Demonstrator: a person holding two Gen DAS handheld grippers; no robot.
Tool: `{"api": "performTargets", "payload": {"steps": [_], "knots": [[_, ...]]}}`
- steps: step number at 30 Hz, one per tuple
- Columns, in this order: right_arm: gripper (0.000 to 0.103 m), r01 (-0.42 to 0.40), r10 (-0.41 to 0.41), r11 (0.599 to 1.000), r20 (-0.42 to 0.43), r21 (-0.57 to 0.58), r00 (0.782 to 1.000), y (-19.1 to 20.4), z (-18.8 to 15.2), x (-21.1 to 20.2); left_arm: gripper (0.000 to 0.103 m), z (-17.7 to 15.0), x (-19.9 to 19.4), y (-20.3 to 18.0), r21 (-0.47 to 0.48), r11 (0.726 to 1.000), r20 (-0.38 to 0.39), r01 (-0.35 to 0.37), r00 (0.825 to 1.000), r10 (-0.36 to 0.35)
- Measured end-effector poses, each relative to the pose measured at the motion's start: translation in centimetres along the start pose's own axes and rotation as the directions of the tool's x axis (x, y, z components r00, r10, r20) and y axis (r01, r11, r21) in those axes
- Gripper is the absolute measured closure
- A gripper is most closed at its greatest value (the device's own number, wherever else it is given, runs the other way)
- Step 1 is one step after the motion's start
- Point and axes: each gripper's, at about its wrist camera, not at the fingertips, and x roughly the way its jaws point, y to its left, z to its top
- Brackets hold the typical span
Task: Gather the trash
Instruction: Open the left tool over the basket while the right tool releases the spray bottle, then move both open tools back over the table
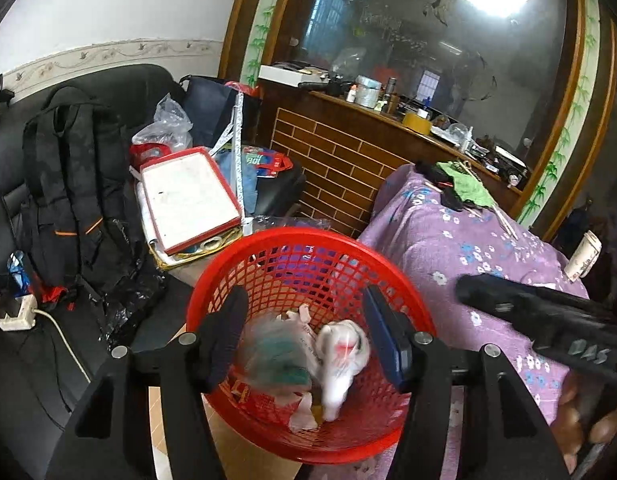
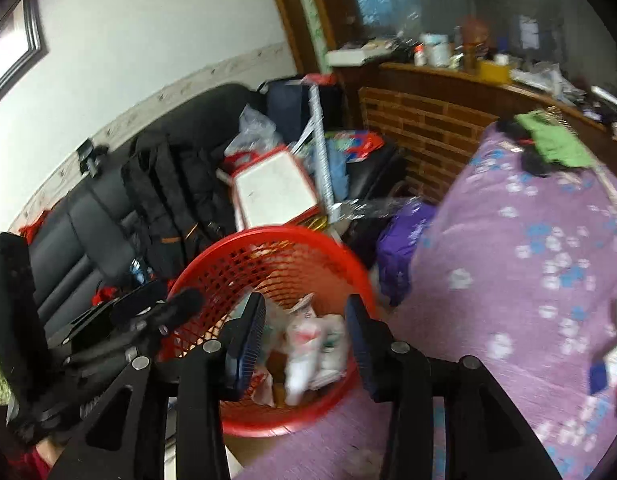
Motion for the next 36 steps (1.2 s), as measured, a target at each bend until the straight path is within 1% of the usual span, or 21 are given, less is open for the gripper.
{"api": "performTargets", "payload": {"steps": [1,3,7,10,13,15,17,19,21,25,27,30,32,34,36], "knots": [[0.057,0.015,-0.015,1.000,0.018,0.002,1.000,-0.7,-0.3,-1.2,0.045,0.1,-0.2,-0.2,0.004,1.000,0.001,0.012,1.000,-0.012],[0.053,0.046,-0.047,0.999,0.042,0.019,0.998,-2.1,-1.0,-3.3,0.044,0.0,-0.7,-1.2,0.026,0.999,0.016,0.036,0.999,-0.036],[0.050,0.107,-0.112,0.991,0.066,0.082,0.991,-5.4,-3.0,-7.2,0.044,-0.5,-1.2,-4.1,0.074,0.994,0.029,0.077,0.996,-0.079],[0.050,0.135,-0.142,0.983,0.052,0.123,0.989,-8.1,-5.0,-9.6,0.044,-1.1,-1.2,-7.2,0.086,0.988,0.014,0.128,0.991,-0.130],[0.050,0.176,-0.188,0.971,0.057,0.163,0.981,-11.2,-6.8,-12.2,0.044,-1.6,-1.3,-10.5,0.123,0.980,0.000,0.156,0.988,-0.157],[0.050,0.181,-0.199,0.962,0.073,0.204,0.977,-13.5,-7.9,-14.2,0.043,-1.9,-1.6,-13.1,0.165,0.972,-0.013,0.169,0.986,-0.169],[0.050,0.195,-0.225,0.950,0.102,0.243,0.969,-15.9,-9.0,-16.5,0.042,-2.2,-2.0,-15.6,0.203,0.962,-0.025,0.183,0.983,-0.182],[0.050,0.205,-0.245,0.938,0.116,0.280,0.962,-18.0,-10.0,-18.5,0.037,-2.5,-2.6,-18.1,0.239,0.951,-0.031,0.194,0.981,-0.192],[0.050,0.213,-0.264,0.923,0.126,0.321,0.956,-19.9,-10.9,-20.2,0.034,-2.9,-2.7,-20.0,0.263,0.942,-0.045,0.208,0.978,-0.203],[0.050,0.225,-0.302,0.881,0.130,0.417,0.944,-24.0,-13.3,-23.1,0.034,-3.4,-1.8,-24.0,0.299,0.924,-0.111,0.238,0.971,-0.214],[0.050,0.219,-0.303,0.863,0.118,0.456,0.946,-25.6,-14.1,-23.7,0.034,-3.6,-1.0,-25.9,0.310,0.914,-0.152,0.262,0.963,-0.224],[0.050,0.198,-0.286,0.846,0.109,0.495,0.952,-27.8,-14.5,-24.2,0.034,-3.7,1.0,-29.4,0.332,0.888,-0.239,0.318,0.939,-0.247],[0.050,0.184,-0.279,0.827,0.103,0.531,0.955,-28.8,-14.5,-24.0,0.034,-3.6,2.5,-31.1,0.333,0.884,-0.272,0.327,0.931,-0.242],[0.050,0.156,-0.266,0.811,0.119,0.564,0.957,-29.7,-14.3,-23.9,0.033,-3.8,4.5,-33.2,0.366,0.855,-0.333,0.366,0.910,-0.247],[0.050,0.156,-0.269,0.809,0.122,0.566,0.955,-29.9,-14.0,-23.6,0.033,-4.2,6.6,-34.8,0.400,0.850,-0.341,0.342,0.917,-0.209]]}}
